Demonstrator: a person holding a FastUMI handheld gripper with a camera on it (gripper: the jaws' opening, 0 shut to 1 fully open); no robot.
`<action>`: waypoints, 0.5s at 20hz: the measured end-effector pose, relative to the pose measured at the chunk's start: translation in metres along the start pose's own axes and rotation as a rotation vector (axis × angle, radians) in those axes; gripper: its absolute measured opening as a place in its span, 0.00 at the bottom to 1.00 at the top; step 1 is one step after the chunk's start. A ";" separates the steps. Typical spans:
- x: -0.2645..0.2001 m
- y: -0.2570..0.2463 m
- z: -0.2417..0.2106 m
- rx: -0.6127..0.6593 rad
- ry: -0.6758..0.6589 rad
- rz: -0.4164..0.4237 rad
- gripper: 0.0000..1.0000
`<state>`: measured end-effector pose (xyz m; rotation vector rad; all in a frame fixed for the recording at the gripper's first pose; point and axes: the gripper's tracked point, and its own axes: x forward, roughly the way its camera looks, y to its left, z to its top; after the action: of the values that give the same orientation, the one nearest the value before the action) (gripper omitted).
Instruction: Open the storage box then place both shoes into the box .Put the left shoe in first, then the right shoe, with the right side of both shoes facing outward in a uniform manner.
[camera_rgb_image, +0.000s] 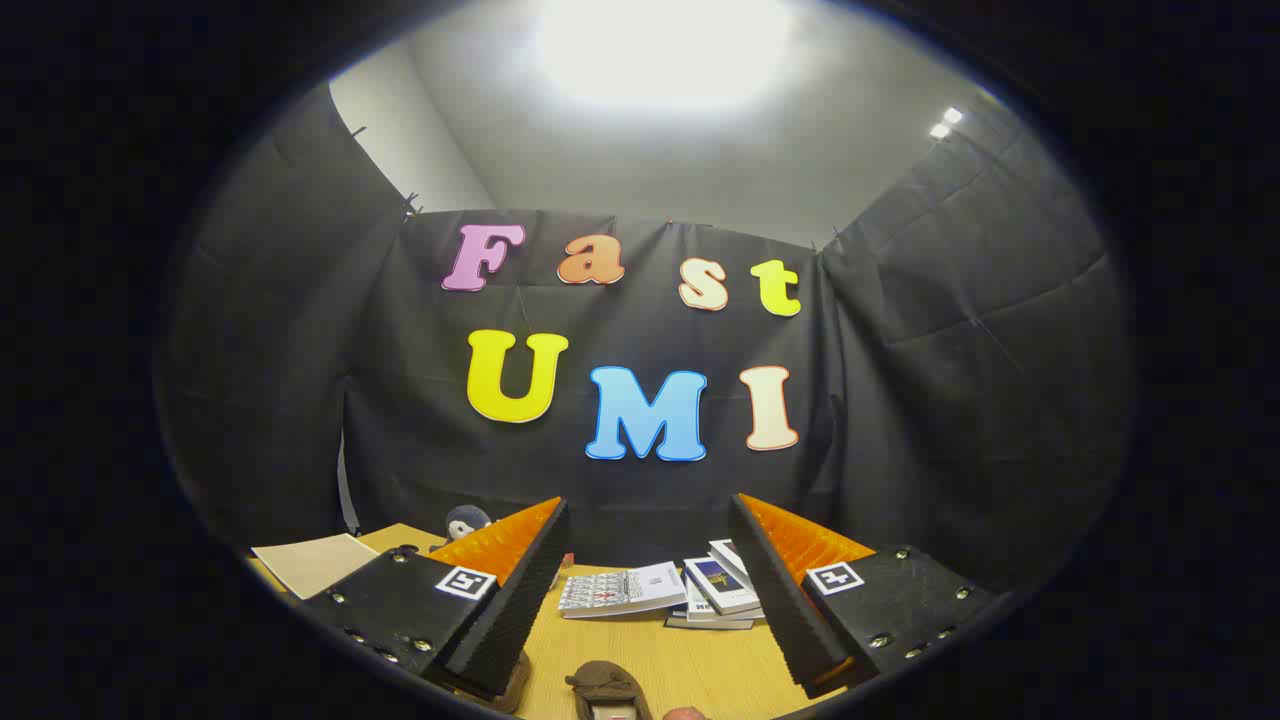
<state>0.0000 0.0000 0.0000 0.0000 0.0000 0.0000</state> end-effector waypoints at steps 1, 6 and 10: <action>-0.001 0.006 0.002 0.003 -0.006 0.005 0.97; 0.002 0.019 0.006 0.027 -0.008 0.016 0.97; 0.006 0.017 0.006 0.046 -0.004 0.012 0.97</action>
<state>0.0056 0.0170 0.0055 0.0459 -0.0037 0.0121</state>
